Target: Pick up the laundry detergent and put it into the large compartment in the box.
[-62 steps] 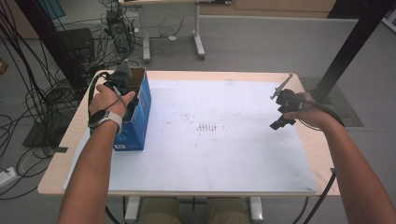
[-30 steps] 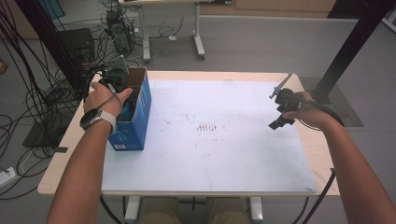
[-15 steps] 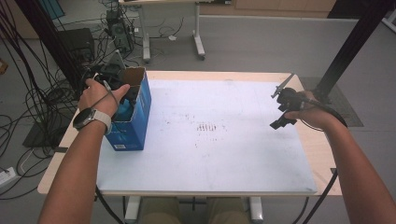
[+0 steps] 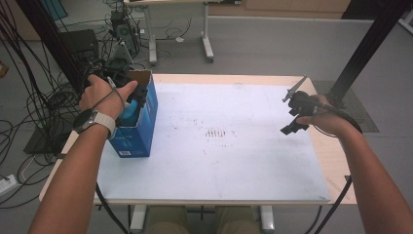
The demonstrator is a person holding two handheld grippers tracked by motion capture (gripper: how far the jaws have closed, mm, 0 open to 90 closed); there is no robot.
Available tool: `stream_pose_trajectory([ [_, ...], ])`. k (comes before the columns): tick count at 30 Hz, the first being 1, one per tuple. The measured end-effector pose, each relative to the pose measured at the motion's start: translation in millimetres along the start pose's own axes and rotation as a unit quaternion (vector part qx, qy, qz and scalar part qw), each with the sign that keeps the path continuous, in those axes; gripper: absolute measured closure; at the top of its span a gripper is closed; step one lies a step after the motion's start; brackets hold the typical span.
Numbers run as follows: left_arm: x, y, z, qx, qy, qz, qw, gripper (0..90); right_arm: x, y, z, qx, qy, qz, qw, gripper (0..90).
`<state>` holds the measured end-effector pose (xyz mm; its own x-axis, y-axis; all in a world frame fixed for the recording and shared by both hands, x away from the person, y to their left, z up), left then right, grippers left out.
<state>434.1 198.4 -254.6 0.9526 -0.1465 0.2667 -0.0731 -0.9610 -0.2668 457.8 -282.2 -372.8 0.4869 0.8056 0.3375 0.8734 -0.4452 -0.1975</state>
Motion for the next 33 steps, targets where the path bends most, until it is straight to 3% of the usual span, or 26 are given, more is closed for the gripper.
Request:
stream_pose_trajectory([
  [21, -0.9, 52.2, -52.8, -0.015, 0.024, 0.022, 0.9993, 7.2, 6.2, -10.6, -6.5, -0.005, 0.008, -0.013, 0.9999, 9.4],
  [33, -3.1, 84.3, -63.4, -0.033, 0.027, 0.035, 0.9985, 7.3, 9.5, -17.0, -4.9, -0.004, 0.007, -0.017, 0.9998, 9.4],
])
Point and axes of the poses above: each handheld gripper's, and its own axes: z roughly forward along the jaws, x roughly out of its top, y roughly to its right, the point moved 6 cm from there along z, roughly forward along the jaws, and after that the axes turned 15 degrees about x, right-handed, at the moved point
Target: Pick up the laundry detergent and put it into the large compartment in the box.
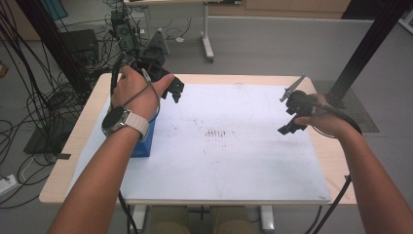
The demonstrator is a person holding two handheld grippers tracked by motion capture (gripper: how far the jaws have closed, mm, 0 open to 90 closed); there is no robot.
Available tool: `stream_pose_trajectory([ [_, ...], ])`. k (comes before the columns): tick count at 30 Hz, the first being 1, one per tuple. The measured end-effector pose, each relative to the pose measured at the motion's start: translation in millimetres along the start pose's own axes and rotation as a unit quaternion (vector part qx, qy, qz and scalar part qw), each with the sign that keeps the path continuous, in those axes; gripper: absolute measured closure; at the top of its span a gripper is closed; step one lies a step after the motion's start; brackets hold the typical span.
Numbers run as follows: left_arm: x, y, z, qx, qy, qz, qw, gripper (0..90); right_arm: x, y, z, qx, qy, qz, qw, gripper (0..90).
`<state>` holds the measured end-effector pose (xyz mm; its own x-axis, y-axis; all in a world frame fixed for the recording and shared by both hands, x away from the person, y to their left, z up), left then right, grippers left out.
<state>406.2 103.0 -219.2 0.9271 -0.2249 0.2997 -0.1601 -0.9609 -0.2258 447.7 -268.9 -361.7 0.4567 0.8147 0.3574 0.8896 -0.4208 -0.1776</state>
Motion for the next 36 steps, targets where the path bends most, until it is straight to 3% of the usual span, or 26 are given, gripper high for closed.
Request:
stream_pose_trajectory([
  [10, -4.0, 23.1, -1.8, 0.002, -0.009, -0.001, 1.0, 7.8, 1.8, -5.2, -0.1, -0.001, 0.006, -0.004, 1.0, 9.4],
  [19, -14.9, 48.3, 2.1, -0.022, -0.014, -0.009, 0.9996, 8.3, 2.6, -8.0, -1.2, -0.002, 0.008, -0.001, 1.0, 9.4],
  [25, -19.2, 63.4, 9.5, -0.026, -0.026, -0.002, 0.9993, 8.4, 2.5, -10.9, 3.0, 0.001, 0.007, -0.002, 1.0, 9.4],
  [36, -23.4, 73.8, 19.7, -0.04, -0.025, -0.01, 0.9988, 8.6, 2.6, -10.8, 0.1, -0.001, 0.007, -0.004, 1.0, 9.4],
])
Point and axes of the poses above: each handheld gripper's, and its own axes: z roughly forward along the jaws, x roughly out of its top, y roughly to its right, the point moved 6 cm from there along z, roughly forward along the jaws, and after that the axes turned 15 degrees about x, right-handed, at the moved point
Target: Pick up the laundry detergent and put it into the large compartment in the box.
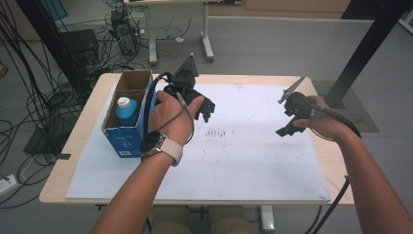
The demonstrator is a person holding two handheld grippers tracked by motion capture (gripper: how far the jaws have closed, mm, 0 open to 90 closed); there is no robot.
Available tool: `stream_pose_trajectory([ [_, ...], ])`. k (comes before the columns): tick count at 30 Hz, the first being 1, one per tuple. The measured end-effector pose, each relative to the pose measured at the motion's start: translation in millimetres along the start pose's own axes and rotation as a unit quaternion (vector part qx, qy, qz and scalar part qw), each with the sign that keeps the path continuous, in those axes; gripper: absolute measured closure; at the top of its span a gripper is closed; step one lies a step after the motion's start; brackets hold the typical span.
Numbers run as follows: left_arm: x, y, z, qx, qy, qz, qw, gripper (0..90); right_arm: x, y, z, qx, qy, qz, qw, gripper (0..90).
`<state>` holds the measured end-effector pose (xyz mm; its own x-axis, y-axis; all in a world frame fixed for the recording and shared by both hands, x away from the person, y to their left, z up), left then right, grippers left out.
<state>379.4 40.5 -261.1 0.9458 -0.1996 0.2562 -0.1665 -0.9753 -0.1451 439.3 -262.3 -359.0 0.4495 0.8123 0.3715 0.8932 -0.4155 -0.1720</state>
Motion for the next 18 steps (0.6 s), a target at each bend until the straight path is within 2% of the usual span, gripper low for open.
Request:
stream_pose_trajectory([
  [9, -3.1, 10.4, 12.4, -0.003, -0.011, 0.007, 0.9999, 8.6, -1.5, 1.5, 3.0, 0.003, -0.001, 0.002, 1.0, 9.4],
  [18, -5.7, 14.8, 20.7, -0.006, -0.017, 0.007, 0.9998, 8.6, -0.4, 2.9, 4.0, 0.003, -0.002, 0.002, 1.0, 9.4],
])
Point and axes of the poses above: each handheld gripper's, and its own axes: z roughly forward along the jaws, x roughly out of its top, y roughly to its right, the point moved 6 cm from there along z, roughly forward along the jaws, and after that the axes turned 15 degrees about x, right-handed, at the moved point
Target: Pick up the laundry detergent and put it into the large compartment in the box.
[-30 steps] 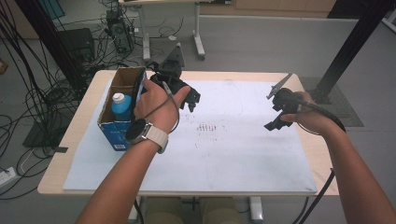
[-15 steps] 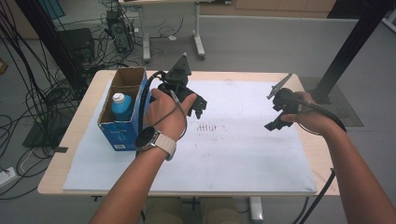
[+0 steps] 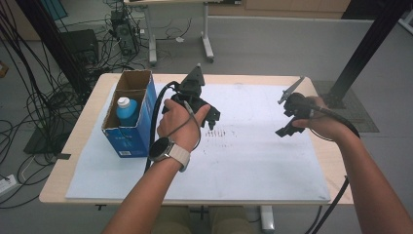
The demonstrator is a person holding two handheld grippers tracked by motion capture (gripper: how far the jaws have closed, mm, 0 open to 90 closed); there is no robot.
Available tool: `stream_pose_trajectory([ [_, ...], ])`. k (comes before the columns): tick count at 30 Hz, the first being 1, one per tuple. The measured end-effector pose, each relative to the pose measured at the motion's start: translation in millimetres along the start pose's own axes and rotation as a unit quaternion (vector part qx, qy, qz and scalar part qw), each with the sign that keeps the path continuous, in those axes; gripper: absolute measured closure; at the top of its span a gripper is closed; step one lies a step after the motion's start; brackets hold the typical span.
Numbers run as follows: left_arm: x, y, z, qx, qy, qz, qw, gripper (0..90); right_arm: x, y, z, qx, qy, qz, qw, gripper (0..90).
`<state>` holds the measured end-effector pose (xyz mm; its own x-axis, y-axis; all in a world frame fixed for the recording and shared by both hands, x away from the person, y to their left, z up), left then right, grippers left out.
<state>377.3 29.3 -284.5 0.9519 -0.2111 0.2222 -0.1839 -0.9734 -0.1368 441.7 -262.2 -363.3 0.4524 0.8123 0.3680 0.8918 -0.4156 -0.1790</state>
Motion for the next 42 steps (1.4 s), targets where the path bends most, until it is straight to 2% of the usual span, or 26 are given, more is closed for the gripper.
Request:
stream_pose_trajectory([
  [7, -2.5, -0.2, 6.4, -0.002, -0.004, -0.003, 1.0, 8.6, 2.2, -1.0, 2.1, 0.002, -0.001, -0.003, 1.0, 9.4],
  [18, -2.0, 2.6, 8.3, -0.003, -0.005, 0.003, 1.0, 8.7, 1.5, -0.6, 2.6, 0.004, -0.001, -0.003, 1.0, 9.4],
  [42, -2.8, -2.1, 10.6, -0.009, -0.008, -0.003, 0.9999, 8.7, -1.9, -1.0, 3.6, 0.003, 0.0, -0.001, 1.0, 9.4],
])
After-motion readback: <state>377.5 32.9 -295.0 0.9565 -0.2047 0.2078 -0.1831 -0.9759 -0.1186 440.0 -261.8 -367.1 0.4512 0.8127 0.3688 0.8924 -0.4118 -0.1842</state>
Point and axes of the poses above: each handheld gripper's, and its own axes: z roughly forward along the jaws, x roughly out of its top, y roughly to its right, the point moved 6 cm from there along z, roughly forward along the jaws, and after that the axes turned 15 degrees about x, right-handed, at the moved point
